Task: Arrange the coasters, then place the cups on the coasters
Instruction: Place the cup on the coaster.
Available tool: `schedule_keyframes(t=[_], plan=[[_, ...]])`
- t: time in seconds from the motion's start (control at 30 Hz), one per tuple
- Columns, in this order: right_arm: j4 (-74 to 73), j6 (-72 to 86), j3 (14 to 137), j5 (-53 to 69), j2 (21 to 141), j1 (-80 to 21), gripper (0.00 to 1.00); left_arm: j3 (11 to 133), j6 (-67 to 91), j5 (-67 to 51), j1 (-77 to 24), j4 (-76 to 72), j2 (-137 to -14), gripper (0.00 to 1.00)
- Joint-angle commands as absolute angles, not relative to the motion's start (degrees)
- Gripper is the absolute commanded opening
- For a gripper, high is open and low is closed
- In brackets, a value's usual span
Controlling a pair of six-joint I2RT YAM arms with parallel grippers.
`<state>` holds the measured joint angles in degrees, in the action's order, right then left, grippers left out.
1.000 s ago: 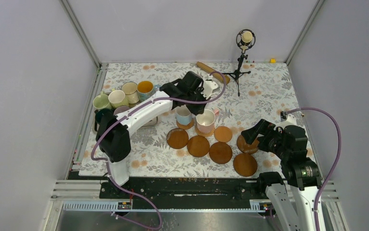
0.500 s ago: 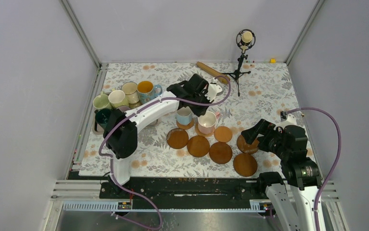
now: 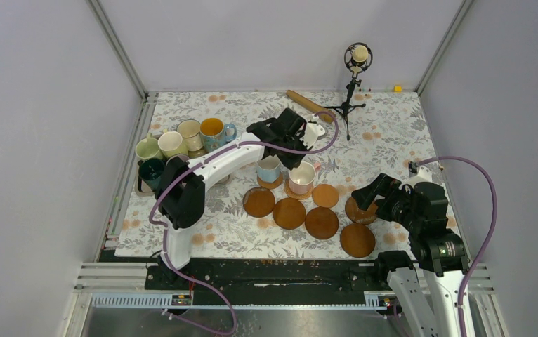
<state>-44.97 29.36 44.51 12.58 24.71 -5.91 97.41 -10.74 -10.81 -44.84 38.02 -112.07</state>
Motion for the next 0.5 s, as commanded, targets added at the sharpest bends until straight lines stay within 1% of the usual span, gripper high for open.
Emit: schedule_keyframes(t=[0.0,0.47], plan=[[-44.72,28.83,45.56,12.01,25.01,-6.15,0.99,99.37,-11.46,-10.67,-44.65,33.89,-110.45,0.0],[-44.79,28.69,45.27,12.02,24.45,-6.2,0.99,96.86,-11.28,-11.09,-44.28,32.27,-109.97,0.0]])
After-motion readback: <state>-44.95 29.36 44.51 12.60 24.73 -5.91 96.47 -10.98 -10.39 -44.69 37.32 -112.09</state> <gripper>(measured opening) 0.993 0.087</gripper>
